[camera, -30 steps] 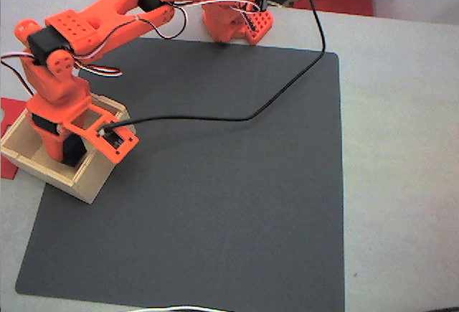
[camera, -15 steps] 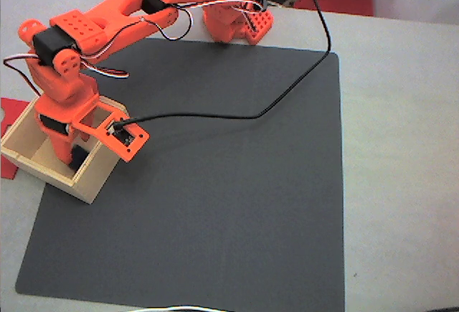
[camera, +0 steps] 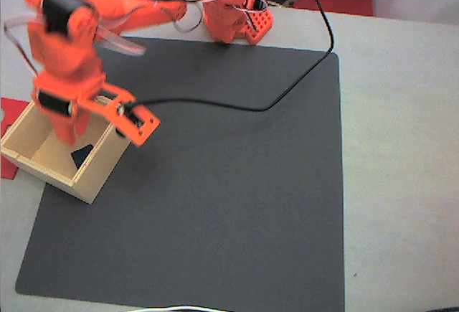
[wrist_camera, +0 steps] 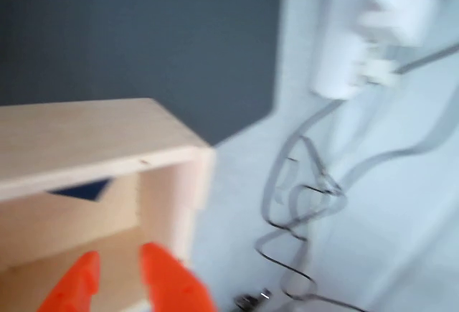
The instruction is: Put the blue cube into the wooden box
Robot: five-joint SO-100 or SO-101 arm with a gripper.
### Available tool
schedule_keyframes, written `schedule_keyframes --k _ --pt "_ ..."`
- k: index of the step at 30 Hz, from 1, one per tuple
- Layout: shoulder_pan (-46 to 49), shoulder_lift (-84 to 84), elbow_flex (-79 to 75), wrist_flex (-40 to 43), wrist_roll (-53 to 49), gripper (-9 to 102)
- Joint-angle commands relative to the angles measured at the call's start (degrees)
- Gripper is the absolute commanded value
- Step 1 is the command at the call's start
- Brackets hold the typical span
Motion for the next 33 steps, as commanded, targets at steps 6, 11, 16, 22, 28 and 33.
schedule_keyframes --k 6,11,16,22,28,33 --pt "-11.16 28.48 -2.2 0.53 1.41 0" --pt "-17.93 48.6 4.13 0.53 1.67 0" --pt "-18.9 66.88 14.68 0.44 -0.35 0" --pt "-18.72 95.19 46.67 -0.97 -5.89 0" --pt "-12.57 119.53 68.91 -1.85 -10.63 0" --pt "-11.51 131.57 82.79 -2.81 -12.74 0"
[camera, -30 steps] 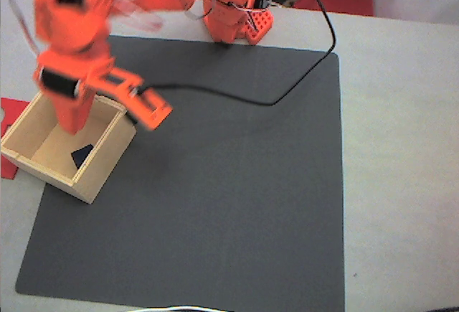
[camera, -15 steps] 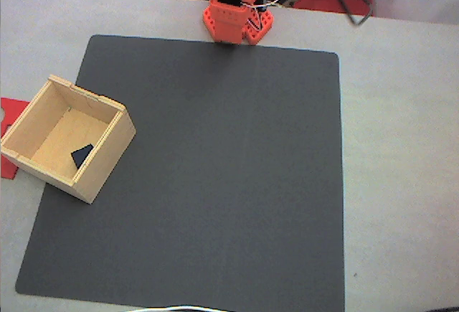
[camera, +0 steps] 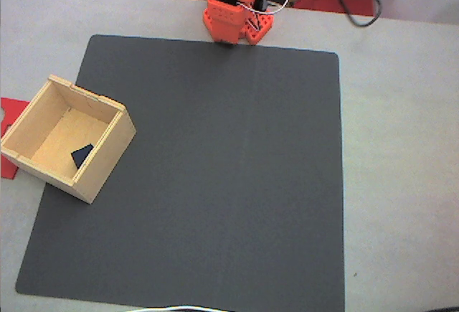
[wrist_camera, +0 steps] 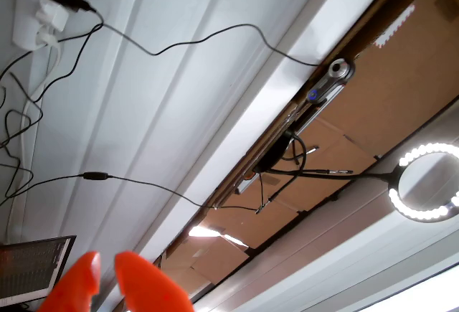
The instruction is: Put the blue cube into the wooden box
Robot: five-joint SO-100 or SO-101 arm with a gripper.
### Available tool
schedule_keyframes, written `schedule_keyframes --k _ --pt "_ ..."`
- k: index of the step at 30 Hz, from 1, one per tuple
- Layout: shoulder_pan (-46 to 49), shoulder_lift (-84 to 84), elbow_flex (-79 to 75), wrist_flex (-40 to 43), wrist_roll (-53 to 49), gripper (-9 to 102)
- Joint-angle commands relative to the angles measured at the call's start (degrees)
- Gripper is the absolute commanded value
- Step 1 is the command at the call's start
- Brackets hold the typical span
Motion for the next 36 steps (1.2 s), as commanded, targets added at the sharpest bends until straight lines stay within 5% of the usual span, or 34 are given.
schedule_keyframes --k 1,13,26,36 --pt "0.62 6.59 10.81 -1.93 -0.7 0" --pt "-2.2 15.82 53.96 -15.03 5.27 0" --pt "-11.69 15.82 75.59 -22.06 13.01 0" --pt "-8.79 15.82 87.19 -28.65 16.7 0"
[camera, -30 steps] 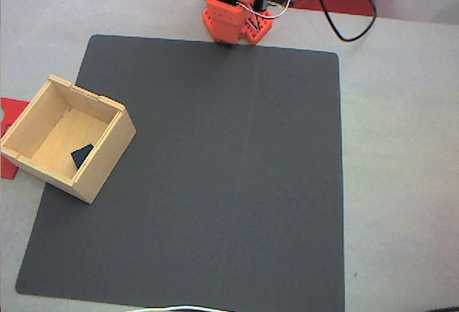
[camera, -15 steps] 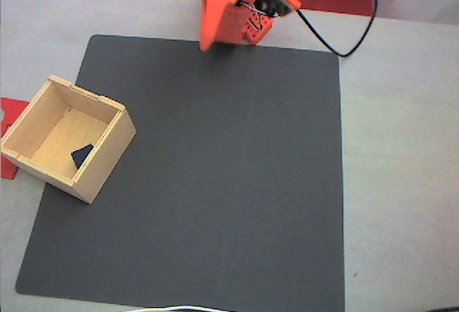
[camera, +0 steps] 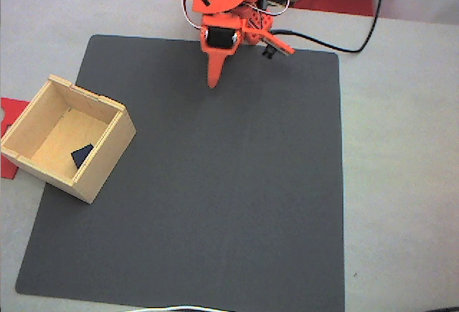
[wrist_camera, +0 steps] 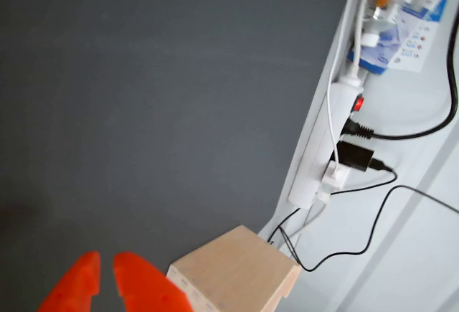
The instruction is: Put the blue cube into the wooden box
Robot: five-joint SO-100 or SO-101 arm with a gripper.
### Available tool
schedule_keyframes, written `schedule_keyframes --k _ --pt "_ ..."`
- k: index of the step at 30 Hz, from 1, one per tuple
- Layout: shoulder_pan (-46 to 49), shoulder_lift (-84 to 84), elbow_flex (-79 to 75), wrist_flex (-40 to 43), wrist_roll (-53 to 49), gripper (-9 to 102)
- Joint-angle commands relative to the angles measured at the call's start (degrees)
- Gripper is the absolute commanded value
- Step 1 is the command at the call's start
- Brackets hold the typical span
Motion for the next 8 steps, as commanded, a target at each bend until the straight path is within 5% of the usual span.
schedule_keyframes --k 1,8 --pt "0.62 0.7 0.18 -0.79 0.35 0" --pt "0.18 0.7 0.18 -0.79 0.0 0"
